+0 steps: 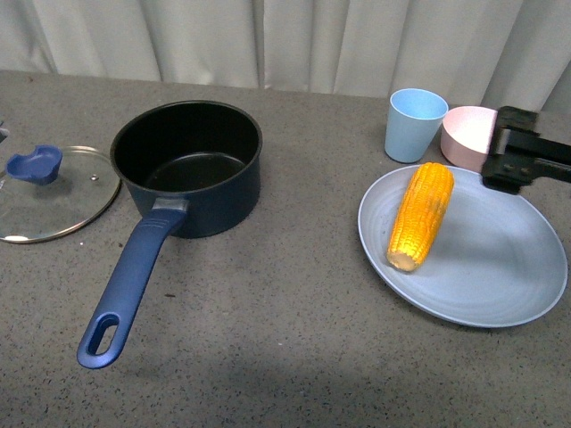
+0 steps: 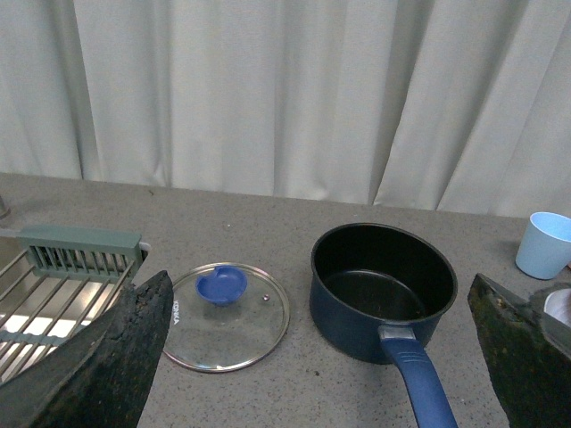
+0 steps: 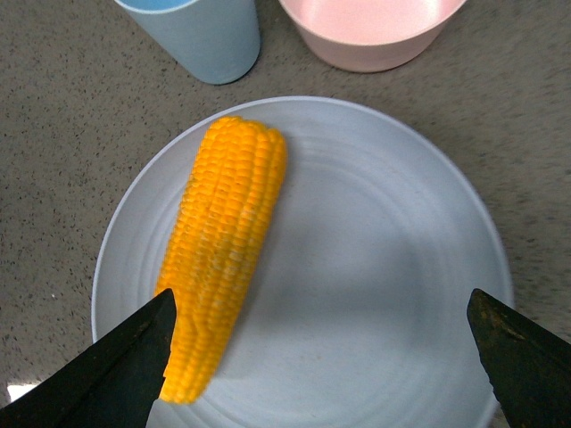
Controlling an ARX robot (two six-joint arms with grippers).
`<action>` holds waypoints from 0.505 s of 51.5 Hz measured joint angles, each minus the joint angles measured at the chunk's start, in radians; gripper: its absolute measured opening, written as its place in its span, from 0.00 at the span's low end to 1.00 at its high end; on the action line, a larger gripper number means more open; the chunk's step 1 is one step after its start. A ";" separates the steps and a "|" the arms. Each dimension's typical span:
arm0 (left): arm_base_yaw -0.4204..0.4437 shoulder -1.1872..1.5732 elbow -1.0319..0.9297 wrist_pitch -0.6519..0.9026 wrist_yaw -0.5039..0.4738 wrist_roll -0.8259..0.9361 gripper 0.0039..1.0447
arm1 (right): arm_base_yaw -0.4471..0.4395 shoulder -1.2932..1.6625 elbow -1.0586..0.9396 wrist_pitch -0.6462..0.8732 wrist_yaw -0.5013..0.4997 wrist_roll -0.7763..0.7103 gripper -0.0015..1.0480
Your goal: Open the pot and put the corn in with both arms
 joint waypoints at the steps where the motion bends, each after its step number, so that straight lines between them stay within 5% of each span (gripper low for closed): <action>1: 0.000 0.000 0.000 0.000 0.000 0.000 0.94 | 0.007 0.026 0.027 -0.017 0.002 0.011 0.91; 26: 0.000 0.000 0.000 0.000 0.000 0.000 0.94 | 0.087 0.352 0.367 -0.272 -0.009 0.195 0.91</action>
